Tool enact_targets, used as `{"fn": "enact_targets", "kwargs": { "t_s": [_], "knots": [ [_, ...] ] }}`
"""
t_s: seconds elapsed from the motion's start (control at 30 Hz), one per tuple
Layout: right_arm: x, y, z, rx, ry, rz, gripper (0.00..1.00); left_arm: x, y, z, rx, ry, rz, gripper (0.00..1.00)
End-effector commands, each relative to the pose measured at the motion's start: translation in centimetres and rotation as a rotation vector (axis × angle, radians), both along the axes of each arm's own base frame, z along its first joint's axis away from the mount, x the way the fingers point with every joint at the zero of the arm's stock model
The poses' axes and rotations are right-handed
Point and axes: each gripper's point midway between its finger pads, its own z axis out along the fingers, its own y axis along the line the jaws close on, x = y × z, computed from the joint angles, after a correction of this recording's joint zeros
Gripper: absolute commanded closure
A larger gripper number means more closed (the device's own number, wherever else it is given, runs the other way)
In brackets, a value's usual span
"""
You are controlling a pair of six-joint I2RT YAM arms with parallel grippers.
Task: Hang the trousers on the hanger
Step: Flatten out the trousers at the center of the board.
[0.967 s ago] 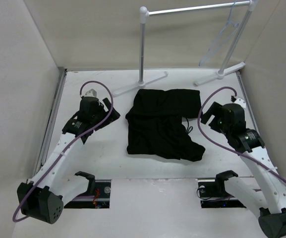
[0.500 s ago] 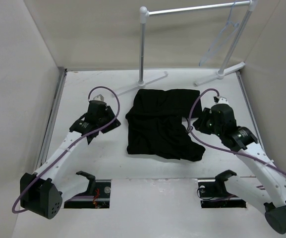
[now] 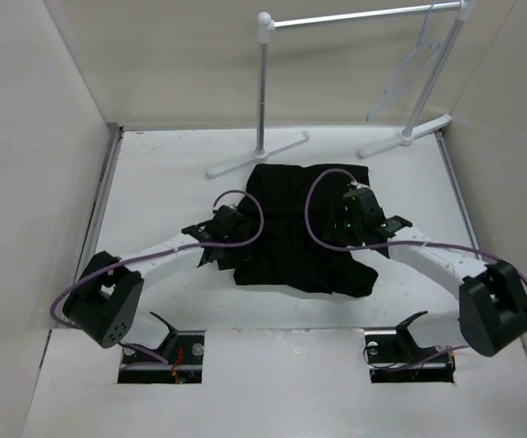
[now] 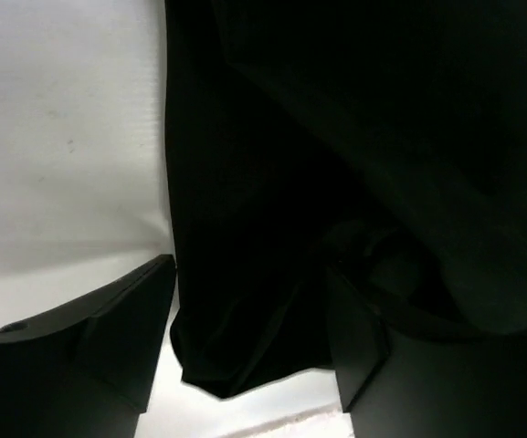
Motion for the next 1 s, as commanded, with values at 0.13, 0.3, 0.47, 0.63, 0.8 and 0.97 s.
{"fn": "enact_targets", "kwargs": {
  "t_s": [0.13,0.3,0.47,0.63,0.8,0.97],
  "knots": [
    [3.0,2.3,3.9,0.112,-0.153,0.017,0.90,3.2,-0.4,1.6,-0.089,-0.084,0.126,0.90],
    [2.2,-0.5,17.4,0.139,-0.424,-0.056,0.92,7.3,6.7,16.2,-0.172,-0.395,0.362,0.93],
    [-1.2,-2.9,28.9,0.201,-0.605,-0.064,0.91,6.5,13.5,29.4,-0.175,-0.658,0.503,0.93],
    [-4.0,-4.8,34.9,0.256,-0.702,-0.095,0.91,3.9,18.3,39.2,-0.113,-0.860,0.588,0.90],
    [-1.5,-7.2,26.4,0.189,-0.527,-0.234,0.93,5.9,18.1,32.6,-0.002,-0.686,0.562,0.85],
    [-0.5,-8.6,18.7,0.205,-0.398,-0.331,0.94,3.4,9.9,15.1,-0.013,-0.267,0.375,0.56]
  ]
}}
